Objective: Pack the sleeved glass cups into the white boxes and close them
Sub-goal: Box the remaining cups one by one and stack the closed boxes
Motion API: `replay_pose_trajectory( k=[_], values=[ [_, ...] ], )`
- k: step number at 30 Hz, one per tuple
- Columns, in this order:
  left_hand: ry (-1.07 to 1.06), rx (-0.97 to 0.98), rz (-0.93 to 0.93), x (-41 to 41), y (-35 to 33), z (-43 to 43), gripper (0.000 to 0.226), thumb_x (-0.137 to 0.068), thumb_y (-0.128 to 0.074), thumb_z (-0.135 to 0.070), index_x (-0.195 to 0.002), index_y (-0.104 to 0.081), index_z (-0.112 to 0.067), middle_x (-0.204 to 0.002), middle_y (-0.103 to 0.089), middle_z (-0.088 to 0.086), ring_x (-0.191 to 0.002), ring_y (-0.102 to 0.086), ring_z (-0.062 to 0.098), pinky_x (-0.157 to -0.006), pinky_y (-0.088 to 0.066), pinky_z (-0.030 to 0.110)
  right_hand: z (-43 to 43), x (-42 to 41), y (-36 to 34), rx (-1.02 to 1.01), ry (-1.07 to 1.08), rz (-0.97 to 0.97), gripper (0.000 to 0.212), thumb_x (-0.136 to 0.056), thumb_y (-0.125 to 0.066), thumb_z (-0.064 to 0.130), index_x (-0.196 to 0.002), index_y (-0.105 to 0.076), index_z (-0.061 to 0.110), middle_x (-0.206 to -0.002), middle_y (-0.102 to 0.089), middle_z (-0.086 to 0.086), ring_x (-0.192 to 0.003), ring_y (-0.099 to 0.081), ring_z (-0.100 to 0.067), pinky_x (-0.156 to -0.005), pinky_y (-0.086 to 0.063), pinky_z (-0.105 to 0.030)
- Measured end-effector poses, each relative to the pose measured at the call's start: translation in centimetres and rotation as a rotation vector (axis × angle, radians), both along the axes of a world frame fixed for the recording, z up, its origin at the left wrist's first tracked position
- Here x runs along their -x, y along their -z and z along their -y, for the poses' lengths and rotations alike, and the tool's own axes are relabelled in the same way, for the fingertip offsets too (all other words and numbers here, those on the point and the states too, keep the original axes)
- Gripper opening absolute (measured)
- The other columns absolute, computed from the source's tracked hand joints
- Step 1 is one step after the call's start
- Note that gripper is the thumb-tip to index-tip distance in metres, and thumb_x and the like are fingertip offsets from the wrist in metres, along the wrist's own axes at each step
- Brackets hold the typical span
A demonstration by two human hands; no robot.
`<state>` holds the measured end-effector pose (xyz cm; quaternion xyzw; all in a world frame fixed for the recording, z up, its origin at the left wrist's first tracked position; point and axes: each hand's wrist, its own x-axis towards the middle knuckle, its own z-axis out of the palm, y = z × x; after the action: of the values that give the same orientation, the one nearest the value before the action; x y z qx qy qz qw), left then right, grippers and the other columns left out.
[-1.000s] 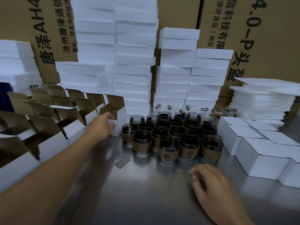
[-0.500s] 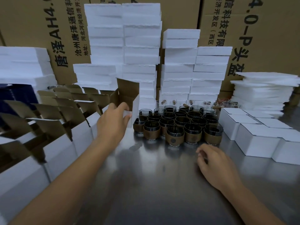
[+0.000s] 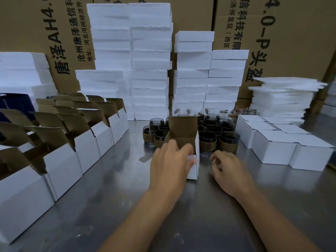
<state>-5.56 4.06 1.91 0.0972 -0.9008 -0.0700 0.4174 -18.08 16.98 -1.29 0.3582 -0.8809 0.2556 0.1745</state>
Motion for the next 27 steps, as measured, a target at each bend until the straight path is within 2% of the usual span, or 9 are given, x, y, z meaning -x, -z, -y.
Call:
replay_pose_trajectory(
  k=[5,8,10,13,16,19,22,24,27],
  values=[
    [-0.004,0.090,-0.020,0.8,0.9,-0.2,0.023,-0.065,-0.086,-0.027,-0.079,-0.069,-0.019,-0.068,-0.047,0.002,-0.060,-0.048,0.021,-0.050,-0.032,0.026,0.2,0.7,0.3,-0.041,-0.001,-0.002,0.024,-0.090,-0.050,0.022,-0.114,-0.052,0.024,-0.103,-0.055,0.006,-0.100,-0.049,-0.015,-0.069,-0.033,-0.026],
    [0.030,0.038,-0.088,1.3,1.3,0.1,0.032,-0.068,-0.083,-0.031,-0.094,-0.068,-0.022,-0.079,-0.048,0.000,-0.071,-0.047,0.017,-0.055,-0.039,0.025,0.3,0.9,0.5,-0.046,0.009,0.043,0.040,-0.091,-0.051,0.025,-0.129,-0.040,0.026,-0.117,-0.052,0.002,-0.109,-0.049,-0.018,-0.075,-0.039,-0.028],
    [0.071,-0.108,-0.167,1.5,1.5,0.5,0.039,-0.073,-0.077,-0.036,-0.108,-0.063,-0.025,-0.093,-0.044,-0.002,-0.085,-0.045,0.014,-0.068,-0.043,0.023,0.4,1.0,0.5,-0.032,0.035,0.071,0.053,-0.090,-0.052,0.025,-0.138,-0.030,0.025,-0.125,-0.050,-0.003,-0.112,-0.049,-0.022,-0.078,-0.039,-0.030],
    [0.159,-0.551,-0.312,1.7,1.3,0.5,0.033,-0.083,-0.065,-0.035,-0.114,-0.051,-0.034,-0.110,-0.036,-0.008,-0.103,-0.043,0.001,-0.089,-0.038,0.012,0.6,1.2,0.6,-0.040,0.097,0.066,0.063,-0.090,-0.051,0.027,-0.145,-0.019,0.022,-0.128,-0.052,-0.007,-0.114,-0.050,-0.026,-0.076,-0.036,-0.030],
    [0.110,-0.791,-0.383,2.0,1.5,0.5,0.025,-0.091,-0.058,-0.024,-0.108,-0.045,-0.036,-0.116,-0.035,-0.008,-0.099,-0.041,-0.017,-0.084,-0.034,0.002,1.0,1.6,0.6,-0.060,0.162,0.029,0.066,-0.092,-0.047,0.030,-0.148,-0.013,0.020,-0.118,-0.058,-0.007,-0.106,-0.054,-0.027,-0.071,-0.035,-0.031],
    [0.060,-0.794,-0.396,2.0,1.8,0.8,0.030,-0.088,-0.063,-0.019,-0.107,-0.044,-0.034,-0.116,-0.034,-0.007,-0.099,-0.042,-0.001,-0.078,-0.035,-0.002,1.5,2.1,0.5,-0.078,0.214,-0.030,0.067,-0.094,-0.044,0.031,-0.150,-0.008,0.022,-0.108,-0.061,-0.005,-0.095,-0.057,-0.025,-0.064,-0.032,-0.028],
    [0.032,-0.821,-0.336,2.2,2.0,1.3,0.041,-0.086,-0.066,-0.020,-0.114,-0.040,-0.035,-0.119,-0.031,-0.008,-0.109,-0.041,0.007,-0.079,-0.033,0.005,2.0,2.6,0.6,-0.089,0.206,-0.052,0.071,-0.094,-0.043,0.032,-0.151,-0.001,0.027,-0.105,-0.058,-0.004,-0.097,-0.054,-0.024,-0.063,-0.033,-0.029],
    [0.049,-0.869,-0.299,2.4,2.2,1.5,0.044,-0.085,-0.066,-0.022,-0.120,-0.039,-0.029,-0.123,-0.036,-0.005,-0.112,-0.042,0.009,-0.082,-0.033,0.010,2.2,2.9,0.7,-0.104,0.183,-0.031,0.073,-0.094,-0.042,0.033,-0.150,0.004,0.032,-0.110,-0.054,-0.005,-0.105,-0.049,-0.024,-0.069,-0.038,-0.032],
    [0.099,-0.895,-0.267,2.6,2.4,1.5,0.045,-0.084,-0.067,-0.027,-0.117,-0.036,-0.029,-0.120,-0.042,-0.001,-0.107,-0.044,0.009,-0.072,-0.034,0.001,2.1,3.2,0.8,-0.121,0.167,0.015,0.070,-0.094,-0.041,0.034,-0.149,0.002,0.035,-0.120,-0.049,-0.008,-0.114,-0.043,-0.027,-0.079,-0.042,-0.036]
  ],
)
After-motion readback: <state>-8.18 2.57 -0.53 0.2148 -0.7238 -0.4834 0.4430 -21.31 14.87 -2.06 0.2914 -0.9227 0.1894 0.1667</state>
